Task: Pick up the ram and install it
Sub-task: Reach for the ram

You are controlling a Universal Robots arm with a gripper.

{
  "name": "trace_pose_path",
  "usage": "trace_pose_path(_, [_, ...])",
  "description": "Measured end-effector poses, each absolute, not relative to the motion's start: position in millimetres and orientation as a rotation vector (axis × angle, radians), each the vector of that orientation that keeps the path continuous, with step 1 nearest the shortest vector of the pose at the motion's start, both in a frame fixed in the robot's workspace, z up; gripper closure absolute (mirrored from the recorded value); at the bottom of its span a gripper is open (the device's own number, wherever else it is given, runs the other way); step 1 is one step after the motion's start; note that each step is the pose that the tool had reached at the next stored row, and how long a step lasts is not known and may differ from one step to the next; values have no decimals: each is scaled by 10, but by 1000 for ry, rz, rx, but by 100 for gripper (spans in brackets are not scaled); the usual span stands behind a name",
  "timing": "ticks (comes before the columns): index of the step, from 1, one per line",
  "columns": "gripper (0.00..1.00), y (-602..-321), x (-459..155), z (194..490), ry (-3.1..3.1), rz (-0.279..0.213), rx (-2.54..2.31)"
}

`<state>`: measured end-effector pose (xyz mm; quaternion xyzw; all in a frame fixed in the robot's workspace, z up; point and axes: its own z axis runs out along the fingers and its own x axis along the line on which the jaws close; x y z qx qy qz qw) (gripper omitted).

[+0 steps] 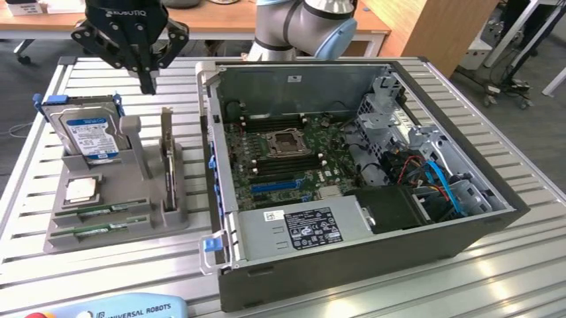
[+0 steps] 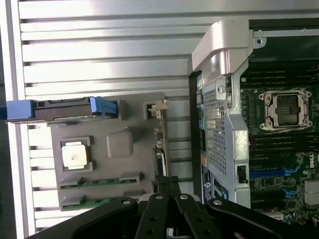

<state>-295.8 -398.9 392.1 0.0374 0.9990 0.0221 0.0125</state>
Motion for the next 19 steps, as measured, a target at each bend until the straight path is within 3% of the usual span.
trace_pose_path(19, [90,-3989,-3504,3916,3114,69,116])
